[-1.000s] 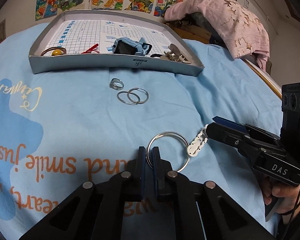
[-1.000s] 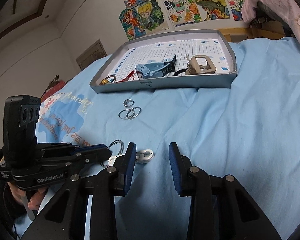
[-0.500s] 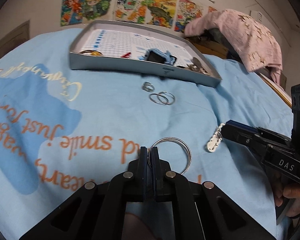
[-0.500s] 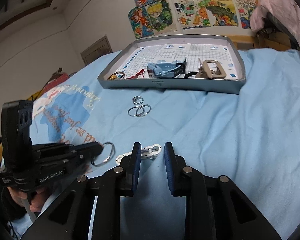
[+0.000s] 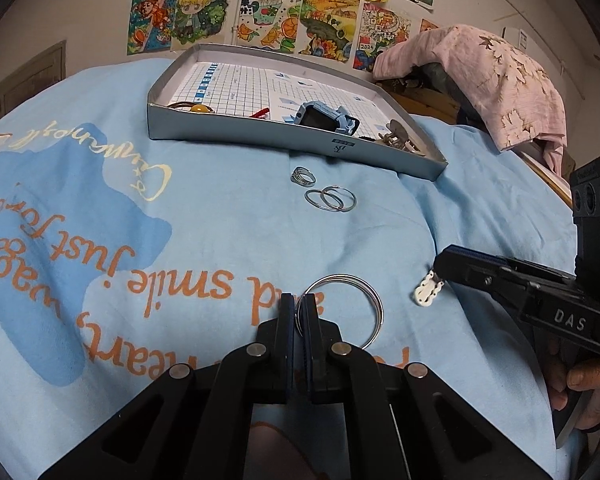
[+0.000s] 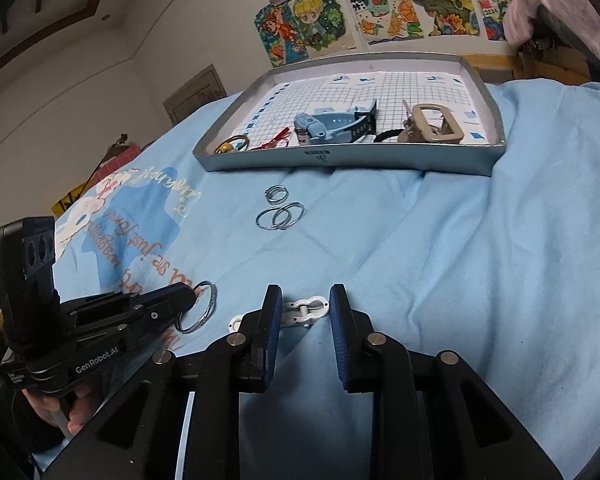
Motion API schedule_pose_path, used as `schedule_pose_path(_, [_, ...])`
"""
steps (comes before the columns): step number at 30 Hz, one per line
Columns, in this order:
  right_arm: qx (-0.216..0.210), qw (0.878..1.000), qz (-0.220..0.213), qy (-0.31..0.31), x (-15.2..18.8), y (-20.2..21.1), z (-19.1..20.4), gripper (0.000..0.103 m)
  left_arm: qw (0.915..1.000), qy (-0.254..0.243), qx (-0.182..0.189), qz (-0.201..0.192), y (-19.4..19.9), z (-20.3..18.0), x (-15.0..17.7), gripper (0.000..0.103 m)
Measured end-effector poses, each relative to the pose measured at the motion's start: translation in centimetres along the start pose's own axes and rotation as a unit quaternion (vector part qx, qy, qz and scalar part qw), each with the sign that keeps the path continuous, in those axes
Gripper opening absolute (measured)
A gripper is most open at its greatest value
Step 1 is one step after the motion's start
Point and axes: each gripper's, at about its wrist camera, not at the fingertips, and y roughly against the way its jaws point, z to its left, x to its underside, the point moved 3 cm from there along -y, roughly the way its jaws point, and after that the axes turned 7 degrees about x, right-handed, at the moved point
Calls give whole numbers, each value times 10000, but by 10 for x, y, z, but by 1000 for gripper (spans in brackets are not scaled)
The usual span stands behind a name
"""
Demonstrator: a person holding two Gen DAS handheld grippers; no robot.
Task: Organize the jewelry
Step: 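Grasp the silver keychain tag with the right tool while the left tool holds the ring, then lower the ring and keychain into the gray tray while both tools open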
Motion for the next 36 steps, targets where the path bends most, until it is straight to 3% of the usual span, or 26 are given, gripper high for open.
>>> schedule_pose_path(9, [-108,9990,128,421,7,4,21,11,9997,139,101,-185,6,7,2,4])
schedule_pose_path(15, [-177,9995,74,262,9,8,21,5,9985,350,183,-373,12,16,1,4])
schedule_pose_path(24, [-127,9987,-491,90,3,25,19,2,9937,624,410,-835,27,25,-9,3])
schedule_pose_path(29, [160,9960,-868,106,-4,37,20,2,9917,771,455,-925,27,29,-14,3])
schedule_pose_path(36, [449,9887,-1422,186,-27,45,20,2,9910,505,470,-1146,30,22,-51,3])
